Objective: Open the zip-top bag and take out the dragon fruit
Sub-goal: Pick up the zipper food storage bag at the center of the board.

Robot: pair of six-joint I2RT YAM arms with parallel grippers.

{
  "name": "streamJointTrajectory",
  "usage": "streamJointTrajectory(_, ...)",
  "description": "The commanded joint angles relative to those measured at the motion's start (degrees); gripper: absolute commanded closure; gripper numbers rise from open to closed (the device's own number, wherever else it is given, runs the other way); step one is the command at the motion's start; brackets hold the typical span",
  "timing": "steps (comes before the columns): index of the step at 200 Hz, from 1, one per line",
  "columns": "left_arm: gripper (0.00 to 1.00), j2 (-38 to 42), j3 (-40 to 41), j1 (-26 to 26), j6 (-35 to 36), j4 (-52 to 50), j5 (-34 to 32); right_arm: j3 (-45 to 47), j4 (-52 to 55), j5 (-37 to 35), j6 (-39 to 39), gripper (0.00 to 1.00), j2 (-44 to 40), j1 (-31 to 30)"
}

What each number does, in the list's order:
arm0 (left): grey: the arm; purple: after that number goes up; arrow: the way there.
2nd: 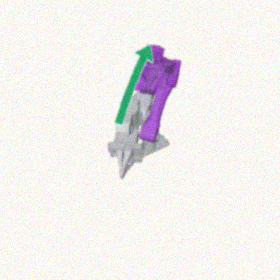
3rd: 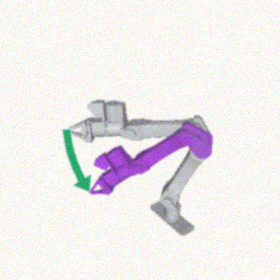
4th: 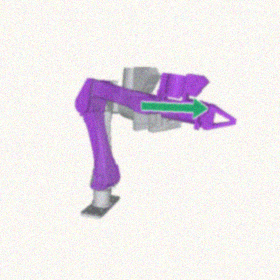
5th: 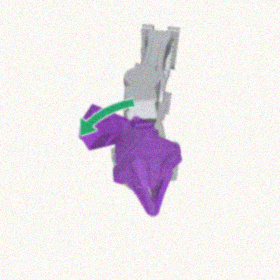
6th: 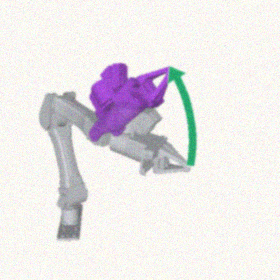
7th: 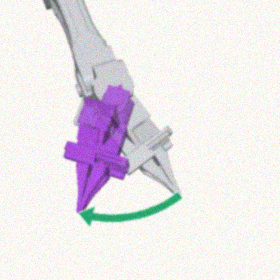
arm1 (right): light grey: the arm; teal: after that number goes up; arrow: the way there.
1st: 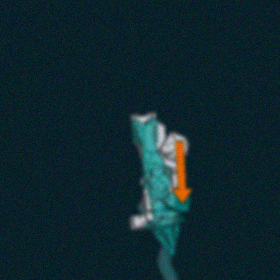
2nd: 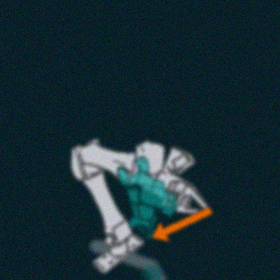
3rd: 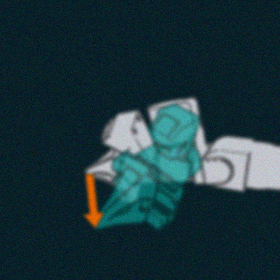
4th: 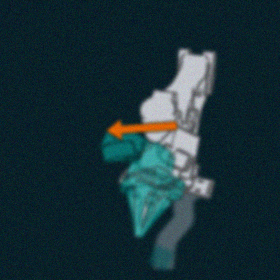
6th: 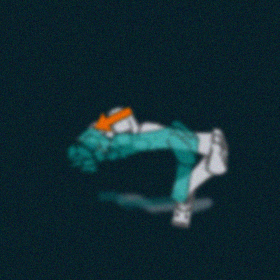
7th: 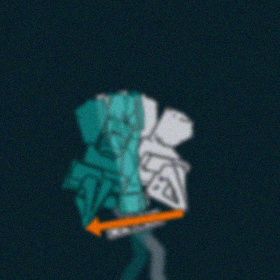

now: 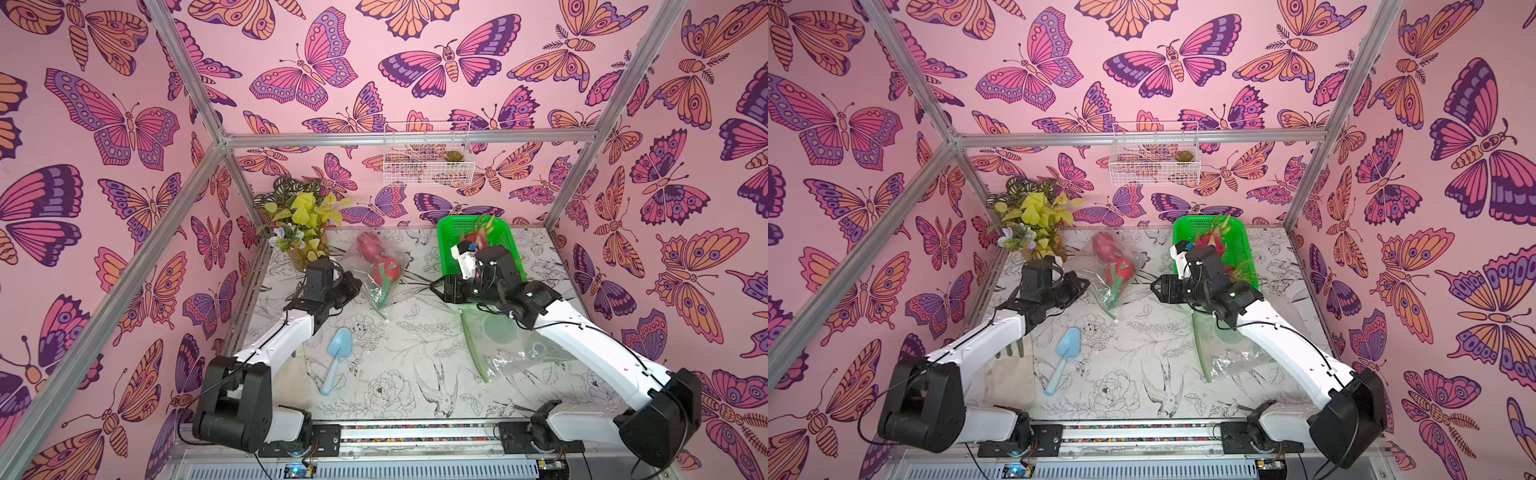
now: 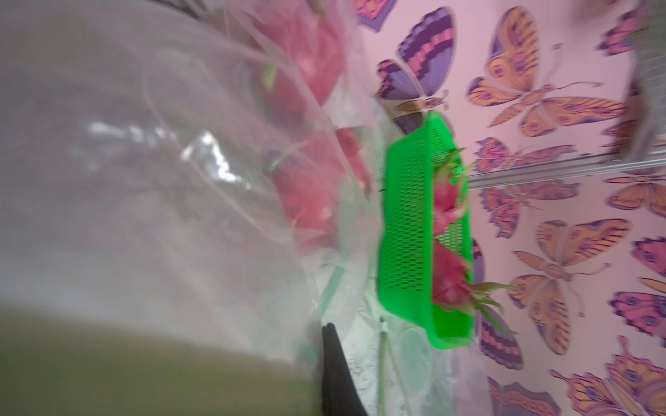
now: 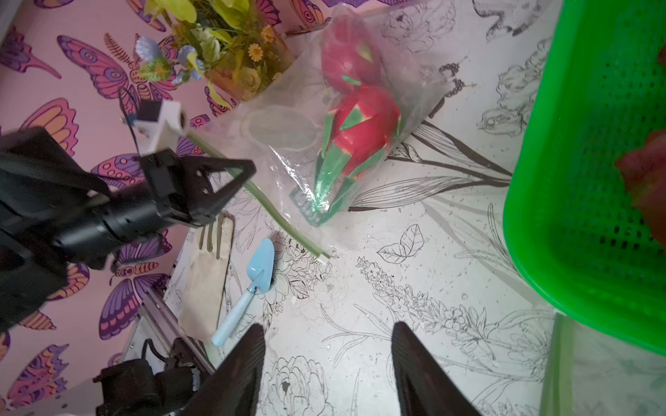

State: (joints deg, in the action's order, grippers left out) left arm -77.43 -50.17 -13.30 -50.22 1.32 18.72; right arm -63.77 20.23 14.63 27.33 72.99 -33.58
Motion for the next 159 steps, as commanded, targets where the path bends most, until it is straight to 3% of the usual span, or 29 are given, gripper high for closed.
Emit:
streamJointTrajectory(1,1.0,3.39,-6.09,-0.71,-2.82,-7.06,1.65,4.46,-11.3,0.94,-14.28,0.4,-3.44,-0.43)
streamJointTrajectory(33,1.0,3.54,-15.12,-0.91,-6.69,-13.98,1.42,12.78,-25.87,2.76,-28.1,0.4,-6.9,-0.43)
streamJointTrajectory(53,1.0,3.21,-17.84,-1.17,-10.52,-14.06,2.64,18.16,-36.33,7.86,-34.6,0.39,-8.1,-0.43)
streamJointTrajectory(85,1.0,3.25,-20.37,-2.45,-13.01,-14.03,2.37,25.21,-52.11,15.68,-39.04,0.38,-6.52,-1.23)
streamJointTrajectory(131,1.0,6.23,-22.02,-3.64,-13.73,-13.99,1.67,26.13,-56.39,9.79,-35.47,0.38,-4.46,-2.63)
streamJointTrajectory(159,1.0,5.79,-25.3,-3.92,-9.81,-17.13,3.72,24.13,-48.87,7.11,-33.92,0.38,-8.18,-2.44)
